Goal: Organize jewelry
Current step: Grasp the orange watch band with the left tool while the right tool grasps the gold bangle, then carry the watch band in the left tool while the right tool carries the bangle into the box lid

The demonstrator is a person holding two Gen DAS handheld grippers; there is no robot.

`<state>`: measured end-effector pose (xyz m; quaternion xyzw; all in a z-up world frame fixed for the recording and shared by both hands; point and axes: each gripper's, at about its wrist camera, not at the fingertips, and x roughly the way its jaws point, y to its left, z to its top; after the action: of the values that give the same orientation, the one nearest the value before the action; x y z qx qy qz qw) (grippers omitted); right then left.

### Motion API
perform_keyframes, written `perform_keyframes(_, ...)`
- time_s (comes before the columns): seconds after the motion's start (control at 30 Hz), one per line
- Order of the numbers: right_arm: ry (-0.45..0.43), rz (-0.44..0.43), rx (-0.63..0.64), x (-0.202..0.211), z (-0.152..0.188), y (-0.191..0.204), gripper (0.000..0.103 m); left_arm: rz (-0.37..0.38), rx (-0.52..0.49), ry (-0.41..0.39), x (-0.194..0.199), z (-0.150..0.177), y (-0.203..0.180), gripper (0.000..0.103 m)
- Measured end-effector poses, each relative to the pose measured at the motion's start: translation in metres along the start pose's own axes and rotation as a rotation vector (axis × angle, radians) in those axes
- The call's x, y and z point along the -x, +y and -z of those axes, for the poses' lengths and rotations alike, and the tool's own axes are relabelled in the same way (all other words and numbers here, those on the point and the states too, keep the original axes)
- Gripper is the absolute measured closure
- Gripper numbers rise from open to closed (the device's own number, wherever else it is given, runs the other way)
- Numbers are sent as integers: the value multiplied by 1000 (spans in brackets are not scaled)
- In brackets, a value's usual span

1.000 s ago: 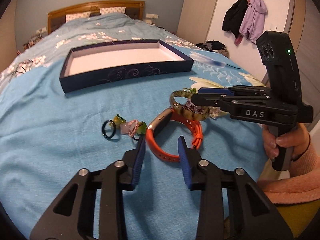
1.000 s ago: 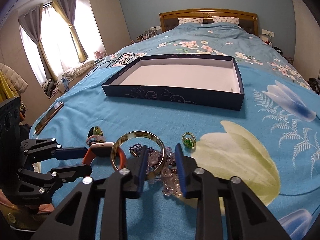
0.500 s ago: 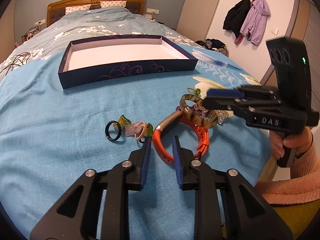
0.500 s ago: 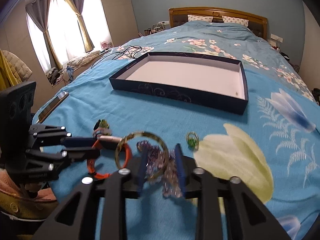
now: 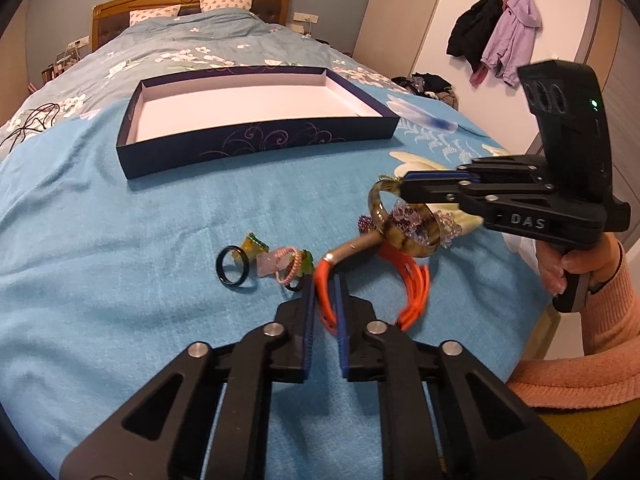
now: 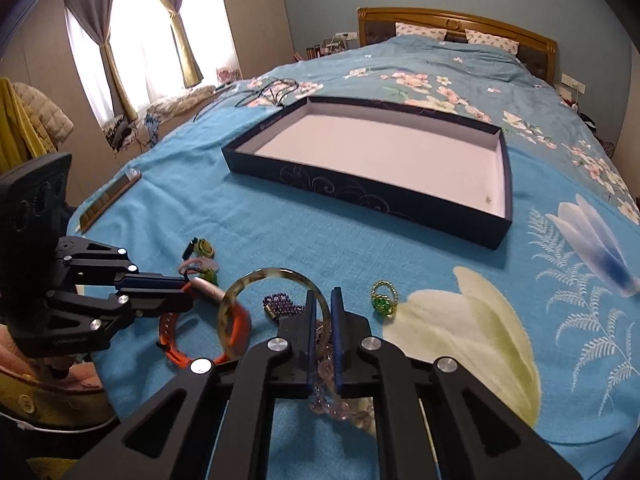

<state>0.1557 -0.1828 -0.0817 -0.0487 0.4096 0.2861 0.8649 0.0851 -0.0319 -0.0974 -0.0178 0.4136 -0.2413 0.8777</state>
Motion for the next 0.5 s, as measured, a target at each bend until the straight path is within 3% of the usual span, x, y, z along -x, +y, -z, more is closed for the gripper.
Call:
perform_keyframes(0.17,-55,-1,-32,15,-5,-5,103,15,5,-9,7,-2,4,96)
perform_keyframes(0.33,-54,-8,-29,14,-8,-5,103,26,-5,9,7,-1,6,95)
perform_keyframes(0.43,-7,10,-7,3,-8,-4,96,39,-9,15,7,1,8,92)
perform_keyframes(0.5,20,17,4,-4,-7,-5,85,38,-21,16,7,1,6,87)
